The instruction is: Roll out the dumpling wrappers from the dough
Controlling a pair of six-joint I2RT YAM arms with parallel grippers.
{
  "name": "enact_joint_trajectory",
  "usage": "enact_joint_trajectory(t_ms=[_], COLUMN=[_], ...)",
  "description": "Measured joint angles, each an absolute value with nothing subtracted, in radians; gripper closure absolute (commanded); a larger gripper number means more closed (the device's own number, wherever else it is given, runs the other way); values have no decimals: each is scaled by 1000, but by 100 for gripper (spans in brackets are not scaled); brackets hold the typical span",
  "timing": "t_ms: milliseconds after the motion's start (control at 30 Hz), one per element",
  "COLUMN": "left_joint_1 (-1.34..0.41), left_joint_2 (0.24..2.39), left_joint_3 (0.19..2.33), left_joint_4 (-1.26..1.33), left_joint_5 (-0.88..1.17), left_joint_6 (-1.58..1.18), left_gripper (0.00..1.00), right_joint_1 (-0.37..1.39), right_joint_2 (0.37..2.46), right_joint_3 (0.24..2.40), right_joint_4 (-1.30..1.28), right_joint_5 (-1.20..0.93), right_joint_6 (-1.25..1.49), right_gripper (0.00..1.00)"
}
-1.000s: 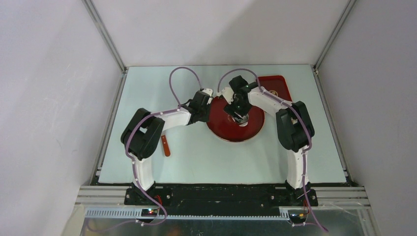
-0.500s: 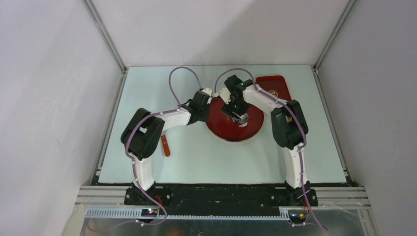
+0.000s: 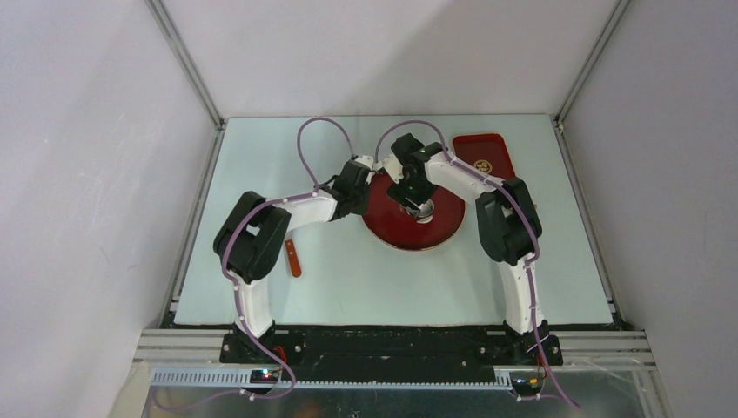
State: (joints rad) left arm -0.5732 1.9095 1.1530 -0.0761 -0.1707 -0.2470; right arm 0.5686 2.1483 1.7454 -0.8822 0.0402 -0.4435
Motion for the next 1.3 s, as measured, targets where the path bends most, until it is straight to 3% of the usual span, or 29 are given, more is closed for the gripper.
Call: enact_joint_trajectory(t_ms=[1200,1267,1300], left_joint_1=[-571,-571,-571], left_joint_2=[1909,1909,1909], left_joint_3=[1152,1152,1152], left_joint_4=[-61,-61,-61], left_joint_5=[-183,-184,-184], left_joint_6=[-262,-261,-259], left_gripper=[78,78,78], right_joint_1=[641,643,643], right_joint_2=[2021,2015,2012], right_joint_3=[1440,1427,1422], right_joint_4=[-358,-343,-337], right_joint_5=[223,227,226], right_joint_6=[-213,-207,-204], right_gripper=[100,80,58])
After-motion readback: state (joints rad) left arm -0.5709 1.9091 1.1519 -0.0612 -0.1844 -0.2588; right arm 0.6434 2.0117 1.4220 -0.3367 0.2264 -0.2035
